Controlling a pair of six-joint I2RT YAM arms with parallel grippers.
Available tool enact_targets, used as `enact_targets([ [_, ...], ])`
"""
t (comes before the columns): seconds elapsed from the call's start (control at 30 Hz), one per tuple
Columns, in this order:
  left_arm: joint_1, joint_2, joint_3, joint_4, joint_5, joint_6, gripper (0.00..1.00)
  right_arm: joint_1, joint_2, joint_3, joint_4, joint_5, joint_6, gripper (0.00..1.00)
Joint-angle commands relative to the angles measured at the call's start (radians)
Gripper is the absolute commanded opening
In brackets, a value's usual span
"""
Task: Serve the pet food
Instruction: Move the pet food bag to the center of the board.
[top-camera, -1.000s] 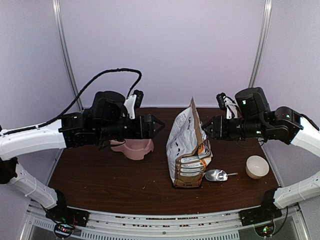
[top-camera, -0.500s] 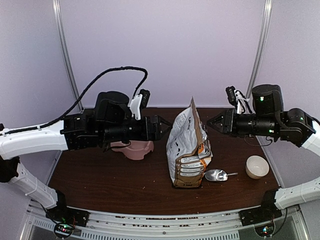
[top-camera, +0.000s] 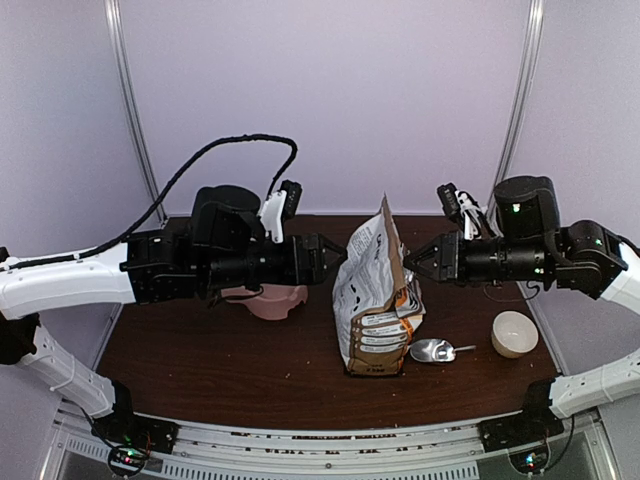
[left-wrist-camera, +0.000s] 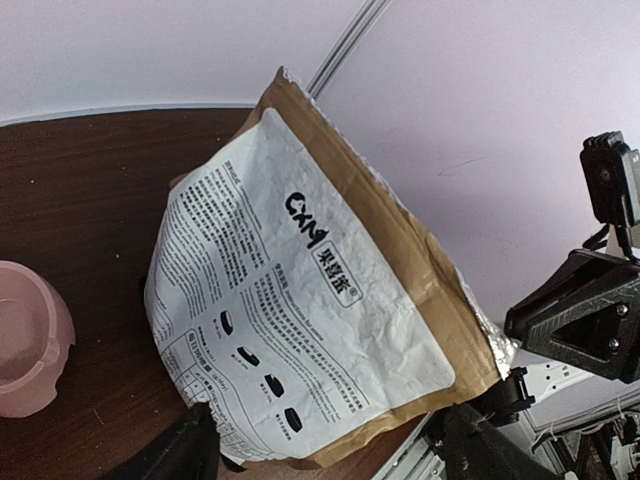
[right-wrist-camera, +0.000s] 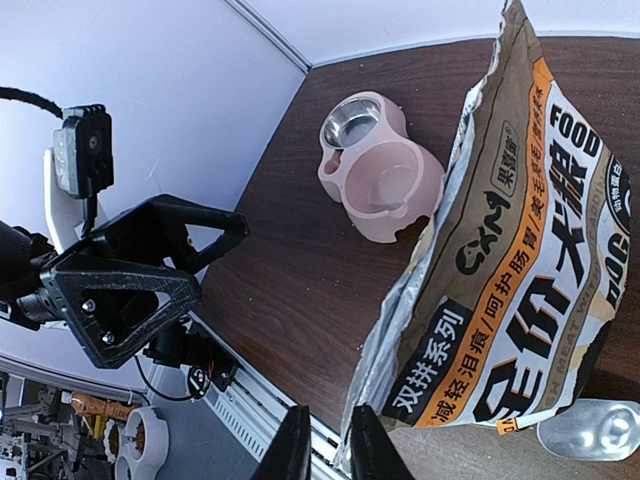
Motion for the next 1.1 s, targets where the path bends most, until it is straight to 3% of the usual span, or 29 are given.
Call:
enact_targets([
  [0.0, -0.012, -0.006, 0.024, 0.043, -0.022, -0.006, 0.80, 0.009, -0.003, -0.022, -0.018, 0.039, 0.016, 0.13],
  [0.73, -0.027, -0.021, 0.019, 0.040, -0.053, -0.011, 0.81, 0.010, 0.000, -0.069, 0.040, 0.013, 0.025, 0.03],
  [1.07, -0.027, -0.046, 0.010, 0.040, -0.060, -0.007, 0.82, 0.018, 0.007, -0.140, 0.240, -0.150, 0.022, 0.00],
])
